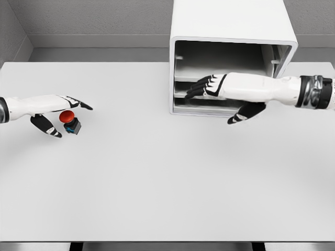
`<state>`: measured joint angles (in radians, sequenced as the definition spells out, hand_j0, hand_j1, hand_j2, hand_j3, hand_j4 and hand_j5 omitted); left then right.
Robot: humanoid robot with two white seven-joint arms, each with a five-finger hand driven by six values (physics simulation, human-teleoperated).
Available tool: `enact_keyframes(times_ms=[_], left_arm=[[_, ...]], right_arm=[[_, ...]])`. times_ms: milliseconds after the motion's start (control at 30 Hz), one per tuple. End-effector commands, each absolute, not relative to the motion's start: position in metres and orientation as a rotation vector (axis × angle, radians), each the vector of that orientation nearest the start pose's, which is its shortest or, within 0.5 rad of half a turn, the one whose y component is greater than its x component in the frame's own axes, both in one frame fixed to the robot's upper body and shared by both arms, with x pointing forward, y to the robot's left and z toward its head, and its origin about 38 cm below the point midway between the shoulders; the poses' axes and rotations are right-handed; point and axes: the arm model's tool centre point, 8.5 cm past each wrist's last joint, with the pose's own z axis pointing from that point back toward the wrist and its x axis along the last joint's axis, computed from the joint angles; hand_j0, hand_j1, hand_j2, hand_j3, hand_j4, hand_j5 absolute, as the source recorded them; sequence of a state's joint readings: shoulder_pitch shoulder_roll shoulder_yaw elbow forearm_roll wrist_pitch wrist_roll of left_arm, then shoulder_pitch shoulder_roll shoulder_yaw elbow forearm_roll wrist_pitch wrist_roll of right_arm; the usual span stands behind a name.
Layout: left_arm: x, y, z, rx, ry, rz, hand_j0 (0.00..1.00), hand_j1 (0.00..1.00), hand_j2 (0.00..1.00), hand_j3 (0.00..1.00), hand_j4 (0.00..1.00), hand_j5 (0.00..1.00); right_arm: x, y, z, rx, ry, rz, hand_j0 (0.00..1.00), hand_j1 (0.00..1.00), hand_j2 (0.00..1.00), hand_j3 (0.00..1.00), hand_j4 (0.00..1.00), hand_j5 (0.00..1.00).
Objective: Slide open multi-storey tabletop storage cabinets and put open load switch and slide close multi-storey tabletop storage cabinets
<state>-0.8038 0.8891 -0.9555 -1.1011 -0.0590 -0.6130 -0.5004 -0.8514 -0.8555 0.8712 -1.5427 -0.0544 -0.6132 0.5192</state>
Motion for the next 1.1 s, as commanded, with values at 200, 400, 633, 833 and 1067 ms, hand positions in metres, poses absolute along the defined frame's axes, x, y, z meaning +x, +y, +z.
enact_keyframes(times_ms=[200, 400, 633, 833, 1067], left_arm=[[0.455, 0.378, 0.173, 0.206, -1.234, -1.815, 0.78, 0.78, 0.78, 0.78, 0.78, 0.78], [0.454, 0.379, 0.172, 0.205, -1.225, -1.821, 0.98, 0.98, 0.98, 0.98, 0.98, 0.98], [0.456, 0.376, 0.177, 0.235, -1.207, -1.868, 1.0, 1.0, 1.0, 1.0, 1.0, 1.0], [0.457, 0.368, 0.183, 0.252, -1.207, -1.923, 1.0, 1.0, 1.0, 1.0, 1.0, 1.0], [0.455, 0.363, 0.185, 0.247, -1.218, -1.935, 0.86, 0.86, 0.86, 0.86, 0.86, 0.86]], right_arm=[[0.457, -0.251, 0.252, 0.051, 2.434, -2.839, 1.0, 1.0, 1.0, 1.0, 1.0, 1.0], [0.471, -0.255, 0.245, 0.109, 2.433, -2.884, 1.0, 1.0, 1.0, 1.0, 1.0, 1.0], [0.481, -0.257, 0.24, 0.142, 2.445, -2.909, 1.0, 1.0, 1.0, 1.0, 1.0, 1.0], [0.496, -0.263, 0.237, 0.2, 2.466, -2.941, 1.0, 1.0, 1.0, 1.0, 1.0, 1.0], [0.497, -0.255, 0.232, 0.18, 2.457, -2.946, 1.0, 1.0, 1.0, 1.0, 1.0, 1.0]])
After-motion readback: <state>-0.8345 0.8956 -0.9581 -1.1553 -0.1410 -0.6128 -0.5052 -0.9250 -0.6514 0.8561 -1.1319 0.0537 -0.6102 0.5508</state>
